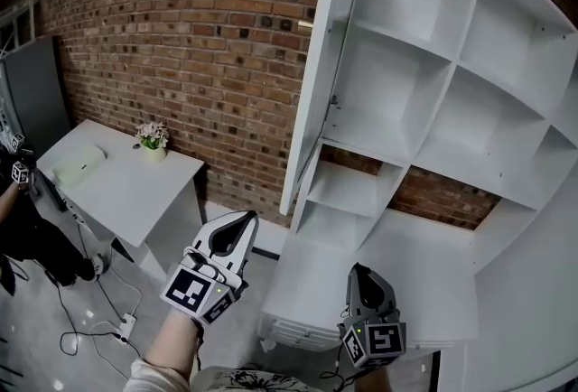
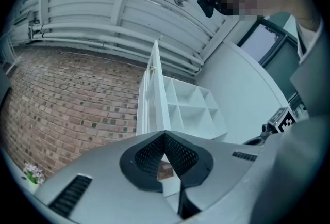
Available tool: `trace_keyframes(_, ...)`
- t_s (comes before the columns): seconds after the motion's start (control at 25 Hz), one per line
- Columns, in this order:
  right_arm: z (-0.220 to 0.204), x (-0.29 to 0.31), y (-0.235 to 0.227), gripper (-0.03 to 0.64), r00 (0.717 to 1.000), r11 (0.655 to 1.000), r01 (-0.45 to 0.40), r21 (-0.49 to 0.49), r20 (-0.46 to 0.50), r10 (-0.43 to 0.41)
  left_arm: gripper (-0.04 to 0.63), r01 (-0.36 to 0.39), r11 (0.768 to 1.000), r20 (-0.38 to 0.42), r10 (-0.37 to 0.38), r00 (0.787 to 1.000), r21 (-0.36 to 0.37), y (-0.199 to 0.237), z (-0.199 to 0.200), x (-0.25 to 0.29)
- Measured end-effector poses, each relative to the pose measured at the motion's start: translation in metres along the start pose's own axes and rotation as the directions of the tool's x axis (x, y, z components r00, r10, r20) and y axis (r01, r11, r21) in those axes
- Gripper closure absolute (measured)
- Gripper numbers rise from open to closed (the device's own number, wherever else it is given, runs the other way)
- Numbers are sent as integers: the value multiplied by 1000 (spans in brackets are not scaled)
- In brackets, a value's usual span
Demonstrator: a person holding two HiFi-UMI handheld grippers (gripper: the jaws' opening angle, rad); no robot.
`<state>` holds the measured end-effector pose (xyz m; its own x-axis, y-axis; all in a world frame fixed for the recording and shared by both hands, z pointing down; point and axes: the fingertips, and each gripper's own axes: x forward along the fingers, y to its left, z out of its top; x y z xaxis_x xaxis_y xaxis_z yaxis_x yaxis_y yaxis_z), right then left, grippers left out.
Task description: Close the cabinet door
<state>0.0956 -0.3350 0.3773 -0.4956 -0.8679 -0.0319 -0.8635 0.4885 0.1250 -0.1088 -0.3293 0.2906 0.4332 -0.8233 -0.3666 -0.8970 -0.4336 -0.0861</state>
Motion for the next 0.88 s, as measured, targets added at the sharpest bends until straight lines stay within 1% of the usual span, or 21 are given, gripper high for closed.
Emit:
trace_keyframes(0.12,9,21,-4,611,1000,1000,17,-5,14,-16,584,56,997,78,-52,996,-54,20,25,32)
trace_keyframes(0.16,12,27,-3,611,1000,1000,15,-17,17,-15,584,72,996,105,-65,992,-59,27,34,42)
trace_keyframes(0.32,23,42,2,609,999,998,15,-62,31,-13,586,125,992,187,-122,975,-4,45,69,76)
trace_keyframes(0.4,29,47,0,609,999,997,23,-75,43,-20,586,159,987,227,-155,961,0,50,90,92)
trace_keyframes(0.48,33,50,-2,609,998,996,31,-79,52,-27,584,196,981,269,-186,945,-12,54,113,105)
trace_keyframes(0.56,32,54,-4,609,998,996,32,-80,51,-28,571,246,969,298,-227,927,-26,57,133,115)
trace_keyframes(0.6,30,56,-4,609,998,996,31,-82,48,-27,545,274,961,306,-251,918,-33,58,141,120)
trace_keyframes(0.64,29,58,-4,609,999,996,29,-84,42,-26,512,300,953,308,-274,911,-38,59,148,125)
trace_keyframes(0.72,27,60,-2,609,999,996,23,-90,37,-20,498,345,938,303,-316,899,-46,60,158,133)
trace_keyframes(0.8,32,62,-1,609,999,994,18,-106,46,-14,479,391,918,305,-358,883,-56,62,169,140)
trace_keyframes(0.88,37,64,-1,609,998,993,16,-119,56,-9,464,443,894,312,-404,860,-66,64,181,147)
